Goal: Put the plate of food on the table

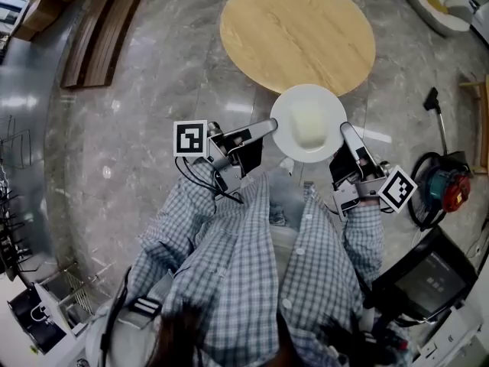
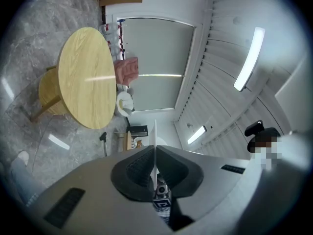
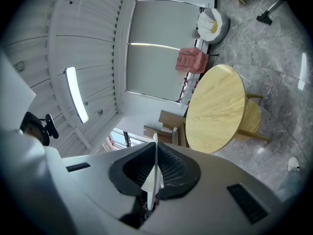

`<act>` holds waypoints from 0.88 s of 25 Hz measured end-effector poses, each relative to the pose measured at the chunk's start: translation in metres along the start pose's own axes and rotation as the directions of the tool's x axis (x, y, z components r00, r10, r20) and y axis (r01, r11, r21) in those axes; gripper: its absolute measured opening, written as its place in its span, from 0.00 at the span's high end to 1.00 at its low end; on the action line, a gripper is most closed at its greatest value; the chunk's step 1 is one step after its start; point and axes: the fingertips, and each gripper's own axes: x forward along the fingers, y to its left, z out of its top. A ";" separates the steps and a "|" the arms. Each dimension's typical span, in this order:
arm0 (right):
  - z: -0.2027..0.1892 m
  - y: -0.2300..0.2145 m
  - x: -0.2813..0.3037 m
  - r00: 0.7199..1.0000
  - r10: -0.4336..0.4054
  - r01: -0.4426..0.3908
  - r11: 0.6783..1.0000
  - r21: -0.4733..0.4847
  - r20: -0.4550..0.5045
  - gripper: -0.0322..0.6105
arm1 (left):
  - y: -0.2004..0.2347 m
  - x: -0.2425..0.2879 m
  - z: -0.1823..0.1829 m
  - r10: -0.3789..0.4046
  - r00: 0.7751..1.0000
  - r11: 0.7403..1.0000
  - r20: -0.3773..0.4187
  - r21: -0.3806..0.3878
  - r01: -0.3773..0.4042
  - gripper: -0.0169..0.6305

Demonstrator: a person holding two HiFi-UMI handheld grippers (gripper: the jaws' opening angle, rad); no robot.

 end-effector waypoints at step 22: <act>0.006 0.002 0.024 0.995 0.021 -0.023 1.000 -0.021 -0.096 0.92 | -0.002 -0.006 0.010 0.002 0.994 1.000 0.107 0.011 -0.003 0.95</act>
